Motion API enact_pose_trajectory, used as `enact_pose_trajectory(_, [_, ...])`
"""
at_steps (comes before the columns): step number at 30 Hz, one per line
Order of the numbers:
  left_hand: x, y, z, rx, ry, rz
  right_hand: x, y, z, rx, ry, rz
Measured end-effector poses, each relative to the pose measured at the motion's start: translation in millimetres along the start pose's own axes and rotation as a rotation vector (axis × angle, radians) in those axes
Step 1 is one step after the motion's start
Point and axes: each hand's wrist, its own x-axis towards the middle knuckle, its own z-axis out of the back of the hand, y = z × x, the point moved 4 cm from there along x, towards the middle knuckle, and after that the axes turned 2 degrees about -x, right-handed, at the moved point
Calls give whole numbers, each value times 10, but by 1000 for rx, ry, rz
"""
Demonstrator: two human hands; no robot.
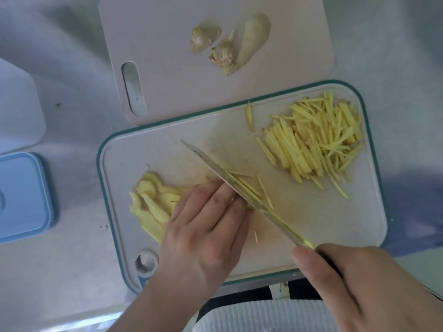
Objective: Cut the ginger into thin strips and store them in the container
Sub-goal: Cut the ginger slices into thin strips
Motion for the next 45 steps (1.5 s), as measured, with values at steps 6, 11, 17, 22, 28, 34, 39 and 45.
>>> enact_pose_trajectory(6, [-23, 5, -39, -5, 2, 27, 160, 67, -3, -98, 106, 22])
enact_pose_trajectory(11, [-3, 17, -21, -39, -19, 31, 369, 294, -50, -93, 101, 102])
enact_pose_trajectory(17, [10, 21, -9, -41, -43, 11, 50, 77, 9, -96, 70, 82])
enact_pose_trajectory(22, [12, 26, -3, -42, -41, 1, 55, 51, 19, -57, 83, -22])
enact_pose_trajectory(28, [11, 35, -3, -33, -57, -5, 333, 313, -39, -86, 99, 121])
enact_pose_trajectory(34, [18, 7, 26, -30, -59, -13, 57, 154, 36, -35, 136, 17])
enact_pose_trajectory(39, [-16, -20, 40, 82, -17, -18, 181, 175, -11, -96, 161, 21])
enact_pose_trajectory(45, [-4, 5, 19, 5, -15, -26, 203, 215, -74, -156, 149, 14])
